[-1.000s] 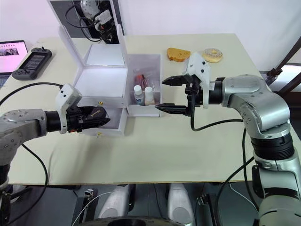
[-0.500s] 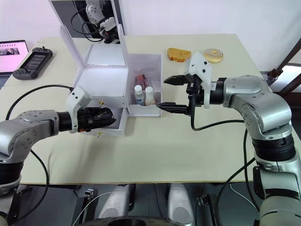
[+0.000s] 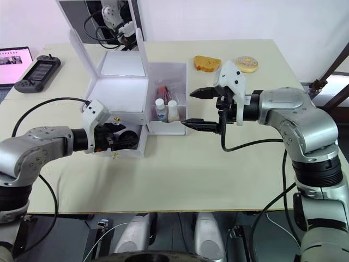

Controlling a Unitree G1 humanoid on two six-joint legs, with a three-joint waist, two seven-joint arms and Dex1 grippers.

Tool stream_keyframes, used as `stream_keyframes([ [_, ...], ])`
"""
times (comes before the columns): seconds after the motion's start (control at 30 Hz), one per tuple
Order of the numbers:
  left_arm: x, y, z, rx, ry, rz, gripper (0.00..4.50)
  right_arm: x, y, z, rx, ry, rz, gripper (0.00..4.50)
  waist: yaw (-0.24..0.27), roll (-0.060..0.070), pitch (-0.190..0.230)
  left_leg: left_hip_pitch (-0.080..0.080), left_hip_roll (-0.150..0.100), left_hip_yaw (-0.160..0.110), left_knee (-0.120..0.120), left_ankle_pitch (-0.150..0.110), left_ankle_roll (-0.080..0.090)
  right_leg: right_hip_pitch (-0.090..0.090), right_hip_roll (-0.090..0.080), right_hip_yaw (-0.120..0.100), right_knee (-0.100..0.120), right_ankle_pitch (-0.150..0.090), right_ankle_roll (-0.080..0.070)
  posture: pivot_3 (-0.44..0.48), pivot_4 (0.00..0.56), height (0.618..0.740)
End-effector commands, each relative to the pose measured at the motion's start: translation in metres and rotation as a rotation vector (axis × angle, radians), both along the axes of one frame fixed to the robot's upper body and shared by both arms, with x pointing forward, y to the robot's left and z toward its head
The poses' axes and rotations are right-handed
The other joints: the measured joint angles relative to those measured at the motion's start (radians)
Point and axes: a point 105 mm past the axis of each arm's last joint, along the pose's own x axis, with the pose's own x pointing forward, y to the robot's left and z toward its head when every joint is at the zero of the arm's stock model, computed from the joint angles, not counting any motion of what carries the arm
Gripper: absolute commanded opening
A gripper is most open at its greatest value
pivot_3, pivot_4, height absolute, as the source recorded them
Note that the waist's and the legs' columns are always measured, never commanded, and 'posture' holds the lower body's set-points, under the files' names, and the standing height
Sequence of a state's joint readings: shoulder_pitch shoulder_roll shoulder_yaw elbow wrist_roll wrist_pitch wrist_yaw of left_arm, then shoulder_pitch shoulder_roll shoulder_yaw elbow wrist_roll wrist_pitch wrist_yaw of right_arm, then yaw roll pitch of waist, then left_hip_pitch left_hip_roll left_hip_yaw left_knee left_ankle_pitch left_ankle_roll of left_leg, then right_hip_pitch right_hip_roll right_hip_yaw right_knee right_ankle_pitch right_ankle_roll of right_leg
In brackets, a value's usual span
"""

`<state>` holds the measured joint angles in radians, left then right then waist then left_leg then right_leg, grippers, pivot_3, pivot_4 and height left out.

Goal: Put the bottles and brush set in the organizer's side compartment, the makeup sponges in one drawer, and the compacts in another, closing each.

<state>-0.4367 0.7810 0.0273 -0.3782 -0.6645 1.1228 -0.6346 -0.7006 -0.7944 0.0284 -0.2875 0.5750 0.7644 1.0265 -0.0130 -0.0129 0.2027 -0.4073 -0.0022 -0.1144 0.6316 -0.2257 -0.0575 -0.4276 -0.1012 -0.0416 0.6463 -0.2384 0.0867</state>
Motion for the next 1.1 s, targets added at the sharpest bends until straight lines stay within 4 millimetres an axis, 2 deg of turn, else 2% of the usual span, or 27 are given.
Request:
stream_keyframes([
  [0.03,-0.002,0.002,0.025,0.0,-0.088,-0.003,4.48,-0.005,0.002,0.013,0.009,-0.051,0.021,4.5,0.0,0.0,0.0,0.0,0.0,0.0,0.0,0.0,0.0,0.0,0.0,0.0,0.0,0.0,0.0,0.0,0.15,0.74],
  [0.23,-0.023,0.013,0.033,0.004,-0.042,-0.015,4.48,-0.005,0.002,0.012,0.005,-0.048,0.029,4.5,-0.003,0.0,0.0,0.0,0.0,0.0,-0.001,0.0,0.0,0.0,0.0,0.0,-0.001,0.001,0.001,0.0,0.15,0.74],
  [0.47,-0.048,0.047,0.048,0.02,0.005,0.047,4.48,-0.002,0.002,0.013,0.004,-0.046,0.041,4.5,-0.005,0.0,0.0,0.0,0.0,0.0,-0.002,0.0,0.0,-0.001,0.0,0.0,-0.001,-0.001,-0.002,0.0,0.15,0.74],
  [0.6,-0.067,0.077,0.052,0.025,0.01,0.113,4.48,0.005,-0.021,0.017,-0.022,-0.041,0.033,4.5,-0.006,0.0,0.001,0.0,0.0,0.001,-0.002,0.0,0.0,-0.001,0.0,0.001,-0.002,-0.001,-0.002,0.0,0.15,0.74],
  [0.77,-0.084,0.094,0.053,-0.052,-0.051,0.145,4.48,0.016,-0.046,0.016,-0.036,-0.048,-0.005,4.5,-0.001,0.001,0.001,0.0,0.0,0.002,-0.002,0.0,0.0,-0.001,0.0,0.001,-0.003,-0.001,-0.003,0.0,0.15,0.74],
  [0.8,-0.087,0.096,0.053,-0.098,-0.061,0.162,4.48,0.017,-0.049,0.014,-0.036,-0.048,-0.007,4.5,-0.001,0.001,0.001,0.0,0.0,0.002,-0.002,0.0,0.0,-0.001,-0.001,0.001,-0.003,-0.001,-0.003,0.0,0.15,0.74],
  [0.97,-0.111,0.108,0.022,-0.11,-0.023,0.252,4.48,0.023,-0.061,0.003,-0.034,-0.03,-0.034,4.5,-0.007,0.001,0.001,0.0,0.0,0.004,-0.004,0.0,0.0,-0.001,-0.001,0.003,-0.006,0.0,-0.005,0.0,0.15,0.74],
  [1.0,-0.115,0.107,0.017,-0.14,-0.005,0.268,3.97,0.023,-0.061,0.002,-0.037,-0.025,-0.032,4.5,-0.005,0.001,0.001,0.0,0.0,0.004,-0.004,0.0,0.0,-0.001,-0.001,0.003,-0.006,0.0,-0.005,0.0,0.15,0.74],
  [1.03,-0.12,0.106,0.012,-0.163,0.007,0.284,3.74,0.023,-0.06,0.001,-0.036,-0.02,-0.027,4.5,-0.004,0.001,0.001,-0.001,0.0,0.004,-0.004,0.0,0.0,-0.001,-0.001,0.003,-0.006,0.0,-0.005,0.0,0.15,0.74],
  [1.1,-0.128,0.104,0.0,-0.179,0.032,0.304,2.69,0.023,-0.058,0.0,-0.033,-0.016,-0.018,4.5,-0.002,0.001,0.001,-0.001,0.0,0.005,-0.003,0.0,0.0,-0.001,-0.001,0.003,-0.007,0.0,-0.004,0.0,0.15,0.74],
])
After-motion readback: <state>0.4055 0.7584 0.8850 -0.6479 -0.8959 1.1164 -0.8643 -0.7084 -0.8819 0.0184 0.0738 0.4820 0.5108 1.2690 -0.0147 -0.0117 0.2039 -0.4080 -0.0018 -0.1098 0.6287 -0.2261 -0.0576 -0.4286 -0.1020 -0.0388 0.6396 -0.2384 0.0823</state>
